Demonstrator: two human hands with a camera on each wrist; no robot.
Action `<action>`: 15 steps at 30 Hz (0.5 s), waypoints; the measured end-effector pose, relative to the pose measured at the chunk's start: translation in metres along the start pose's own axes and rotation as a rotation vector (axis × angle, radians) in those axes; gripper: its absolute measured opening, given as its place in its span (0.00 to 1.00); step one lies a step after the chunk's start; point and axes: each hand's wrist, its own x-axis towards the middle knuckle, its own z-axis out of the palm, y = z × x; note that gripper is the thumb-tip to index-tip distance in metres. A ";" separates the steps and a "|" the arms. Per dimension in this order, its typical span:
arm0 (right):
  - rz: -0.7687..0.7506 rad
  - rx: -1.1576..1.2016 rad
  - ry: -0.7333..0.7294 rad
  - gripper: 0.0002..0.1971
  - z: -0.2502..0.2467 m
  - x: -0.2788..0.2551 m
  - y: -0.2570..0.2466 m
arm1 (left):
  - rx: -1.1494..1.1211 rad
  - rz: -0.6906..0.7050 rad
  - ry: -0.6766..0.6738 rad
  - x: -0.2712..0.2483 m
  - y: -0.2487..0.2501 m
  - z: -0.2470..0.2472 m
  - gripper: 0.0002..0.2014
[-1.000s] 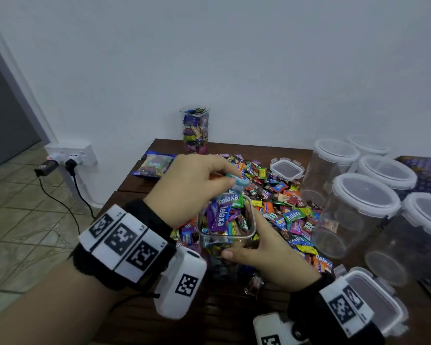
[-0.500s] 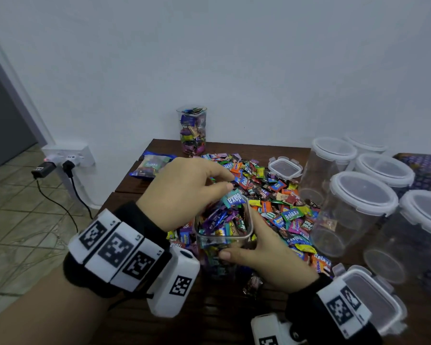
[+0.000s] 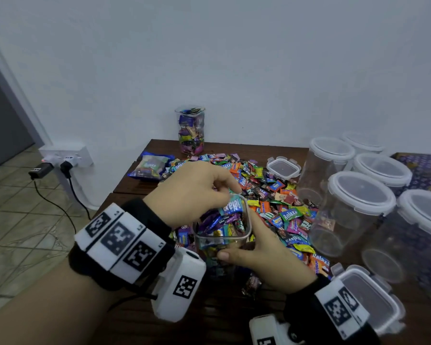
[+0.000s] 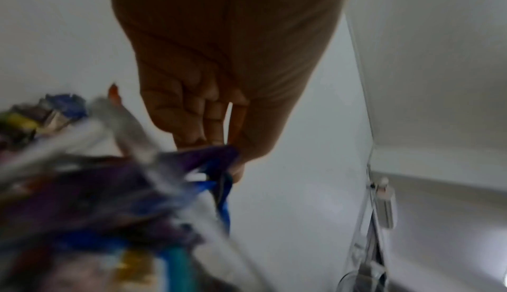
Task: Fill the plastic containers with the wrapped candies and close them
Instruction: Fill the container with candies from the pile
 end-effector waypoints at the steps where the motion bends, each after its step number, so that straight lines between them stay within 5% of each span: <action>1: 0.003 0.000 0.000 0.39 0.000 0.000 0.000 | -0.064 -0.002 -0.034 -0.002 0.001 -0.001 0.11; 4: 0.005 0.000 0.004 0.39 0.000 0.001 0.002 | -0.056 0.018 -0.116 -0.005 0.007 0.000 0.09; 10: -0.004 0.012 -0.018 0.38 0.000 0.000 0.001 | 0.182 0.051 0.023 -0.005 0.007 -0.003 0.10; 15: -0.018 -0.026 -0.004 0.38 0.000 0.001 0.001 | 0.468 0.126 -0.184 -0.009 0.015 0.007 0.11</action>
